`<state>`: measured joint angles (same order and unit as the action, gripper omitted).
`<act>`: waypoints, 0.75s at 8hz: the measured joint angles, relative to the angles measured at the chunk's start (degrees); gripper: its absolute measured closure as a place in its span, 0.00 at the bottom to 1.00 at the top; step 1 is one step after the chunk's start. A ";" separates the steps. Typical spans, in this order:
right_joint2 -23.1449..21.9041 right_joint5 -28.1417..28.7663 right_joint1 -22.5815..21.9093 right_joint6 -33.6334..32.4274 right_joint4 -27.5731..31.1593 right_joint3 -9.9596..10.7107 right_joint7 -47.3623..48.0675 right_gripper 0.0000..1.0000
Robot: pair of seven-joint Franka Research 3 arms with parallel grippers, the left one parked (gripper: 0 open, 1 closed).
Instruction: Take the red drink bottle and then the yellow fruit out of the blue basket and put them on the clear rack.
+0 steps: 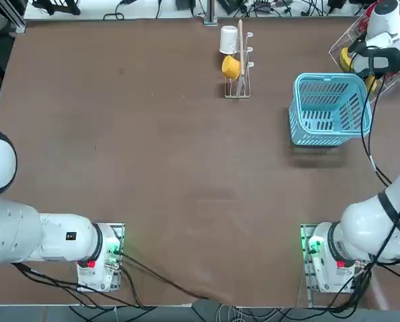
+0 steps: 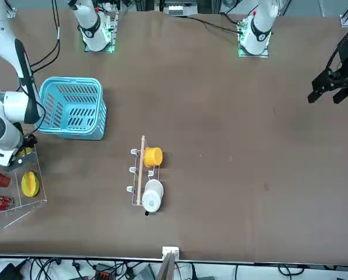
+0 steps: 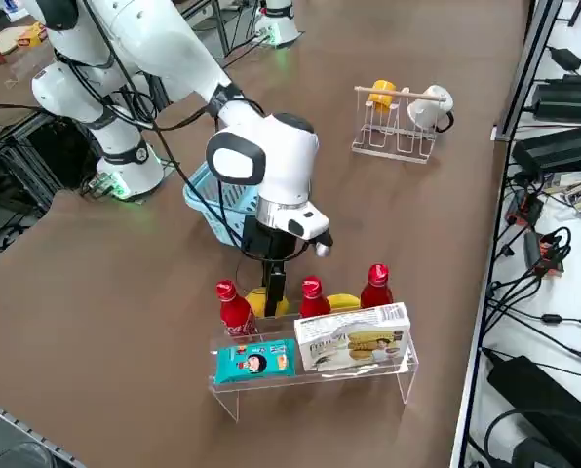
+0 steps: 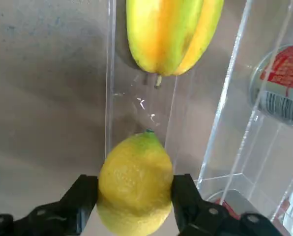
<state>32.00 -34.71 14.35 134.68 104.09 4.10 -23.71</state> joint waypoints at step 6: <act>0.03 -0.06 0.36 0.07 -0.02 0.00 -0.01 0.14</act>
<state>32.03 -34.77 14.72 134.75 104.06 4.11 -23.72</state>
